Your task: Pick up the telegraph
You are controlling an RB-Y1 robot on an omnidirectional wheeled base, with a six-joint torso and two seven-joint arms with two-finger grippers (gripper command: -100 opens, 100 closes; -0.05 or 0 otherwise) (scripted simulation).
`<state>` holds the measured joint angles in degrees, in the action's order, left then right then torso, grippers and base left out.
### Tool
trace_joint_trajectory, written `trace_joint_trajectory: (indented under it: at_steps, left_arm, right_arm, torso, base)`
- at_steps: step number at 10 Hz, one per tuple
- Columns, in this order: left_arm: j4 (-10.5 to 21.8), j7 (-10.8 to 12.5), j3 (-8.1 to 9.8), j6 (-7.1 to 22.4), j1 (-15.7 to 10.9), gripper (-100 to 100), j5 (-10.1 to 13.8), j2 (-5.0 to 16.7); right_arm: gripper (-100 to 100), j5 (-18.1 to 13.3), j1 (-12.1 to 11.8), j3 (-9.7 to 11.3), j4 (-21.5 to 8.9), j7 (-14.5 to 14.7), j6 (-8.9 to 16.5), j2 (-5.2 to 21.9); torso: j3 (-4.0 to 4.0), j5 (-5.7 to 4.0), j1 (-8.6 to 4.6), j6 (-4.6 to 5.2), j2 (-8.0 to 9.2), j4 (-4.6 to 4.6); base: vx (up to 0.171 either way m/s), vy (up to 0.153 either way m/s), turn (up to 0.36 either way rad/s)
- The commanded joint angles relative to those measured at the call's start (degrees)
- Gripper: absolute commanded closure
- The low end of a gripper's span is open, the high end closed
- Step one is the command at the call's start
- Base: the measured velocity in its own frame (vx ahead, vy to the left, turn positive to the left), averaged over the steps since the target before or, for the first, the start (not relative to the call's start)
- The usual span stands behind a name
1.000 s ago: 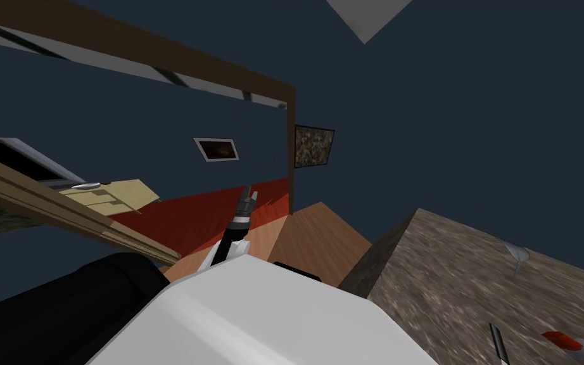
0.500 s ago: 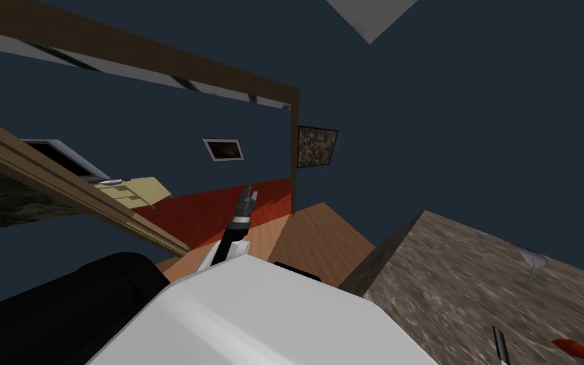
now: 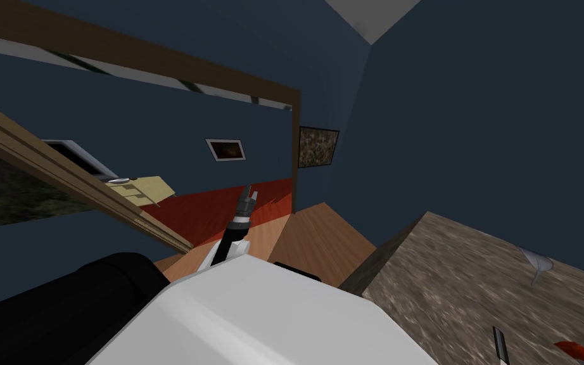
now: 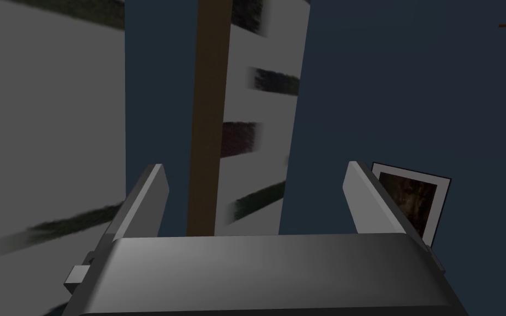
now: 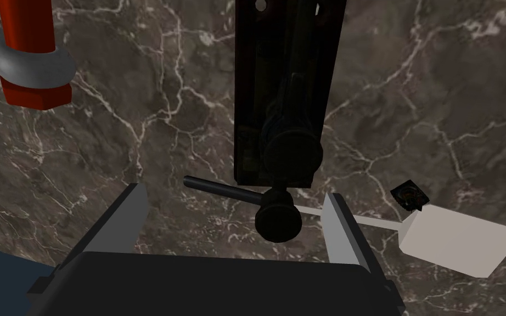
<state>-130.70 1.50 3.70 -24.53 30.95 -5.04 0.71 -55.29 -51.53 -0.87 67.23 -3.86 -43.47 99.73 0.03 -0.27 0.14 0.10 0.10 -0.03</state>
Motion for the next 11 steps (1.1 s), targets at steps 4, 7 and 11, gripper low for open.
trace_joint_trajectory:
  at_steps: [4, 7, 11]
  left_arm:
    - [0.00, 0.00, 0.00, 0.00, 0.00, 0, 0.00, 0.00]
    - [0.00, 0.00, 0.00, 0.00, 0.00, 0, 0.00, 0.00]
    - [0.00, 0.00, 0.00, 0.00, 0.00, 0, 0.00, 0.00]
  right_arm:
    - [-100, 0.00, 0.01, 0.00, 0.00, 0.02, -0.01, 0.00]
    - [-100, -0.62, 0.09, 1.59, -0.31, 1.01, 1.85, -2.73]
    - [100, -0.88, 1.38, 2.23, -0.75, 0.91, 1.07, -2.61]
  torso:
    - [-0.03, 0.01, 0.03, 0.01, -0.05, -0.01]
    - [-0.04, -0.02, -0.06, -0.02, -0.07, -0.02]
    - [-0.05, 0.02, -0.05, -0.05, -0.09, -0.01]
  base:
    - [0.002, 0.002, -0.008]
    - [0.019, -0.014, 0.082]
    - [0.005, -0.002, 0.003]
